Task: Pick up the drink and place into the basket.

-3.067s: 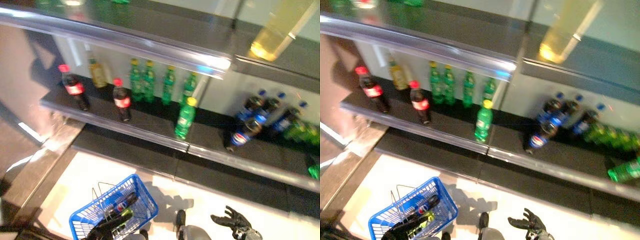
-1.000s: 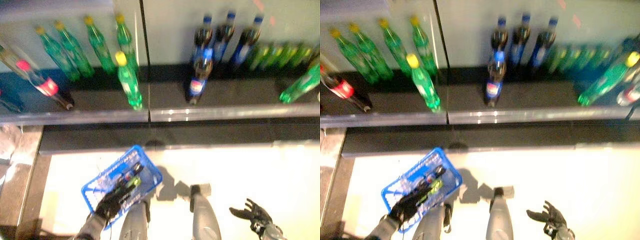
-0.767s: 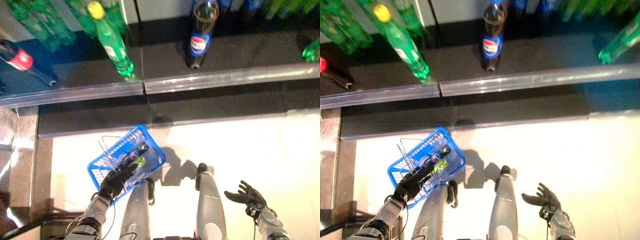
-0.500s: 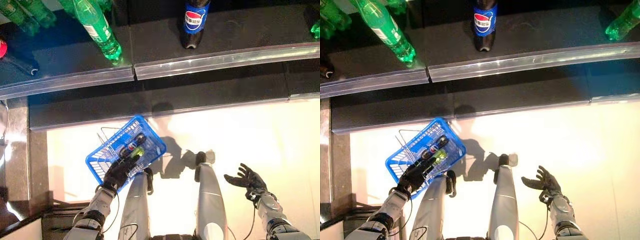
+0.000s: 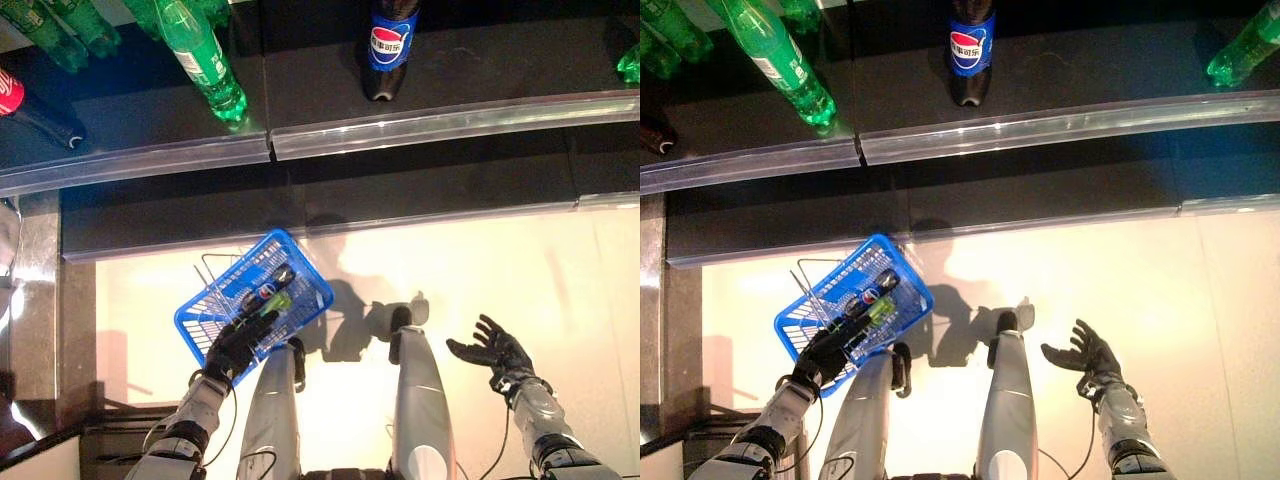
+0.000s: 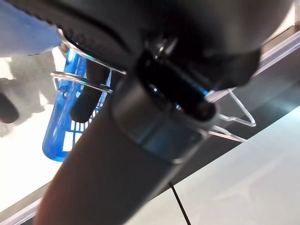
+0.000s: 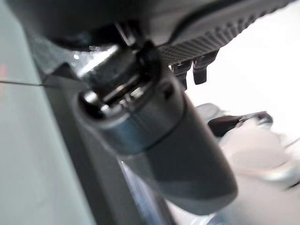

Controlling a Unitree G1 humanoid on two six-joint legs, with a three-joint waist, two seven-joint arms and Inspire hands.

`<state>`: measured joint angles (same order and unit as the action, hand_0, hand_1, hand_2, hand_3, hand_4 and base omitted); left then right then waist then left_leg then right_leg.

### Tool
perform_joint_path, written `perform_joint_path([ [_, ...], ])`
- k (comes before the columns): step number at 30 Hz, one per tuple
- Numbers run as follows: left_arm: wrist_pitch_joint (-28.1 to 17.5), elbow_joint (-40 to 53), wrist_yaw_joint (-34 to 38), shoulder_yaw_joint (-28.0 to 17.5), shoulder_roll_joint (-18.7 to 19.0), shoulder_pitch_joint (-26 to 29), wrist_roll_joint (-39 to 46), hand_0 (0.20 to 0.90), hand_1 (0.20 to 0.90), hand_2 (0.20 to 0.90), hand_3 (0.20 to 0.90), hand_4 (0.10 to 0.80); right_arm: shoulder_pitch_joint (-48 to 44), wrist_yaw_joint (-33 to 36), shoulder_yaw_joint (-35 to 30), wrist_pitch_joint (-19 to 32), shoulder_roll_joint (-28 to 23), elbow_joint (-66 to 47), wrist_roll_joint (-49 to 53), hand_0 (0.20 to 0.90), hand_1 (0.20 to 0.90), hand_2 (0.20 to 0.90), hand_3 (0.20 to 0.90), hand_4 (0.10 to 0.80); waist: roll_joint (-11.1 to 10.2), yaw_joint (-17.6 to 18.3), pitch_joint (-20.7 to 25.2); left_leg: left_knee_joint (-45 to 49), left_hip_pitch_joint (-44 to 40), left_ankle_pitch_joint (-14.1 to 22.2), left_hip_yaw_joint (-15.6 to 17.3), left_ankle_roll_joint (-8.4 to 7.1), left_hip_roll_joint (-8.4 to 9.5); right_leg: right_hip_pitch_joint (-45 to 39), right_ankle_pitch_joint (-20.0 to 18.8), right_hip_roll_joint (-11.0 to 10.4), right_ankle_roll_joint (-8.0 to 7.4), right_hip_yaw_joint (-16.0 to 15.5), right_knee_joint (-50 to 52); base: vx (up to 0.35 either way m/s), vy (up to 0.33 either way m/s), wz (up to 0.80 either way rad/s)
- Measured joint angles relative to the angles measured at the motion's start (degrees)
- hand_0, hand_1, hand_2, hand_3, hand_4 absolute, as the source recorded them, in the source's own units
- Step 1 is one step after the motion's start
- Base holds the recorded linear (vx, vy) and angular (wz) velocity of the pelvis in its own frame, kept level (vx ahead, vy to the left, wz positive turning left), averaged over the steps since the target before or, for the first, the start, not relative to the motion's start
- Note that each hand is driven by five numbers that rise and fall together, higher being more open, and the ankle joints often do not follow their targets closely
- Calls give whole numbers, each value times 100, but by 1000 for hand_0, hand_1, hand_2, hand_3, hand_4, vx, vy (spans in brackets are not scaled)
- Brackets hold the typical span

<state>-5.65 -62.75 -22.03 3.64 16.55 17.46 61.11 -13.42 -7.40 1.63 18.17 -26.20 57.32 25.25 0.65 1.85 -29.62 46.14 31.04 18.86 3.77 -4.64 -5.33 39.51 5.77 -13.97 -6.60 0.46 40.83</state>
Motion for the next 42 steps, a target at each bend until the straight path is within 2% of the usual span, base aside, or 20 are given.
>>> perform_joint_path([
  [6, 4, 303, 53, -5, 2, -212, 1, 300, 300, 300, 200, 100, 245, 196, 244, 122, -183, -2187, 16, 900, 900, 900, 900, 800, -22, 9, -9, -1, 2, -10, -36, -18, -10, -13, 5, 6, 16, -29, 4, 0, -6, 1],
  [11, 3, 322, 68, -61, 30, -281, -24, 300, 300, 300, 200, 100, 171, 261, 207, 211, -369, -3499, 19, 900, 900, 900, 900, 800, -71, -2, -19, -13, 2, -14, -49, -24, -7, -28, -2, 3, 36, -37, -3, 5, 1, 1],
  [14, 20, 271, 146, -246, 31, -284, -147, 300, 300, 300, 200, 100, 175, 255, 202, 289, -399, -4259, 16, 900, 900, 900, 900, 800, -112, 21, -24, -26, -1, -26, -50, -47, -7, -30, 1, 3, 37, -40, -10, 0, 0, 0],
  [23, 24, -187, 130, -496, 32, -307, -278, 300, 300, 300, 200, 100, 66, 253, 202, 369, -845, -5570, 2, 900, 900, 900, 900, 800, -141, 24, -25, -163, -222, -27, -27, -48, 3, -212, 32, -11, 43, -43, -86, 8, 16, -1],
  [31, 39, -215, 119, -481, 31, -343, -280, 300, 300, 300, 200, 100, -475, 305, 214, 348, -1072, -6239, 1, 900, 900, 900, 900, 800, -136, -9, -28, -320, -355, -50, 18, -82, 18, -256, 44, -44, 35, -45, -86, 4, 1, 0],
  [42, 161, -256, 119, -440, 29, -392, -319, 300, 300, 300, 200, 100, -856, 522, 216, 298, -1237, -6291, -5, 900, 900, 900, 900, 800, -97, -89, -49, -505, -598, -74, 11, -103, 56, -423, 99, -141, 73, -154, -78, 5, -2, 1],
])
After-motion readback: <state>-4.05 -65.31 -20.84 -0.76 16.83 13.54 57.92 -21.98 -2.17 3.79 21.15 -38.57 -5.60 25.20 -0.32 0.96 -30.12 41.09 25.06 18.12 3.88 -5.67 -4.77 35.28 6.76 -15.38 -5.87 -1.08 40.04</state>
